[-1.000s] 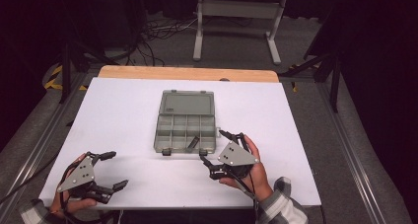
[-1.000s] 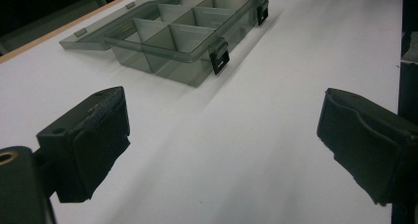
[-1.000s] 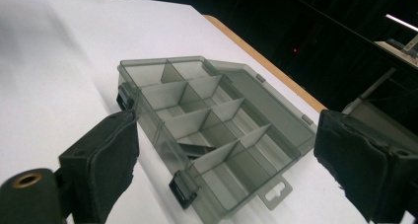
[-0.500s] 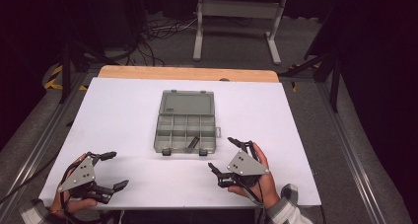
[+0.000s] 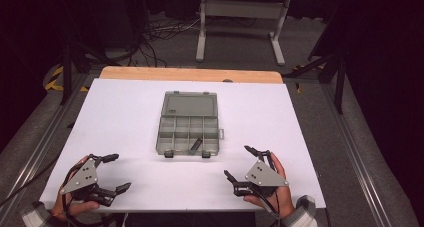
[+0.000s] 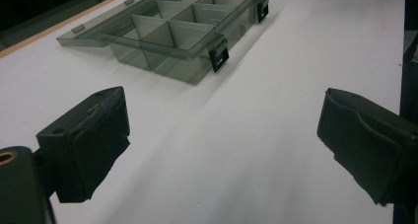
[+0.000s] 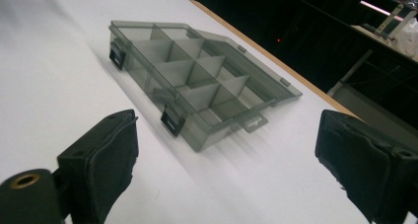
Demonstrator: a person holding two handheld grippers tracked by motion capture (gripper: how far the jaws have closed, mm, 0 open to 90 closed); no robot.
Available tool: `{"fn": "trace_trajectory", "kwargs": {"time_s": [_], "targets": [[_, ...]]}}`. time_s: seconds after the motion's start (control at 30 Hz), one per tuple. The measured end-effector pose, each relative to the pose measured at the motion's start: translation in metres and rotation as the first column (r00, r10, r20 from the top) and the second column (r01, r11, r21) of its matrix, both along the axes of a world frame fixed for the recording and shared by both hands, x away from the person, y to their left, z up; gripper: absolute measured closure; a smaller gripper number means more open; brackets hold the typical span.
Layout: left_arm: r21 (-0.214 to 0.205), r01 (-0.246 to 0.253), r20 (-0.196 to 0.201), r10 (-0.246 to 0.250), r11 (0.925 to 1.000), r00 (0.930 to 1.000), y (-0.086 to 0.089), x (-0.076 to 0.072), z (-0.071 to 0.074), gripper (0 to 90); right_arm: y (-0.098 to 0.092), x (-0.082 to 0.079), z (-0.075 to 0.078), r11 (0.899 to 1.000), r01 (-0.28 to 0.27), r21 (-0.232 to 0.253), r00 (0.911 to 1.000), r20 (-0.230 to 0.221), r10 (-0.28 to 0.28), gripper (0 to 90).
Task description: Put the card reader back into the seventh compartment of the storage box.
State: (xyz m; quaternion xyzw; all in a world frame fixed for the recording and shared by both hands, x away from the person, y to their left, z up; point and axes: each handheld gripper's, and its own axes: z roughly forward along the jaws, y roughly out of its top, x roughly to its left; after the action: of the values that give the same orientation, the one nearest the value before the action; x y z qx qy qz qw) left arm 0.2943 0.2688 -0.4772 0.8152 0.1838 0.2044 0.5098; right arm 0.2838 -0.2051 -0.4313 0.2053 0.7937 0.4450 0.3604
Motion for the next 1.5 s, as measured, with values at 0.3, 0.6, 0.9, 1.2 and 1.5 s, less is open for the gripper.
{"fn": "trace_trajectory", "kwargs": {"time_s": [0.3, 0.6, 0.9, 1.2, 1.5], "targets": [[-0.004, -0.003, -0.006, 0.003, 1.0000, 1.0000, -0.001, 0.003, -0.001, 6.5, -0.025, -0.004, -0.014, 0.999, 0.054, 0.009, 0.9979, -0.036, -0.053, 9.2], [-0.001, -0.010, -0.009, 0.010, 0.9999, 0.9999, -0.001, 0.004, -0.001, 6.4, -0.043, -0.008, -0.022, 0.996, 0.077, 0.034, 0.9951, -0.065, -0.075, 9.1], [-0.005, -0.013, -0.011, 0.013, 0.9999, 0.9998, -0.001, 0.006, -0.001, 6.3, -0.042, -0.007, -0.025, 0.997, 0.079, 0.025, 0.9947, -0.069, -0.077, 6.7], [0.003, 0.005, -0.005, -0.005, 1.0000, 1.0000, -0.002, 0.003, 0.000, 6.3, -0.038, -0.010, -0.021, 0.996, 0.078, 0.033, 0.9959, -0.049, -0.076, 6.7], [0.003, 0.001, -0.004, -0.001, 1.0000, 1.0000, -0.002, 0.003, 0.000, 6.2, -0.036, -0.010, -0.021, 0.997, 0.074, 0.035, 0.9961, -0.050, -0.072, 6.7]]}}
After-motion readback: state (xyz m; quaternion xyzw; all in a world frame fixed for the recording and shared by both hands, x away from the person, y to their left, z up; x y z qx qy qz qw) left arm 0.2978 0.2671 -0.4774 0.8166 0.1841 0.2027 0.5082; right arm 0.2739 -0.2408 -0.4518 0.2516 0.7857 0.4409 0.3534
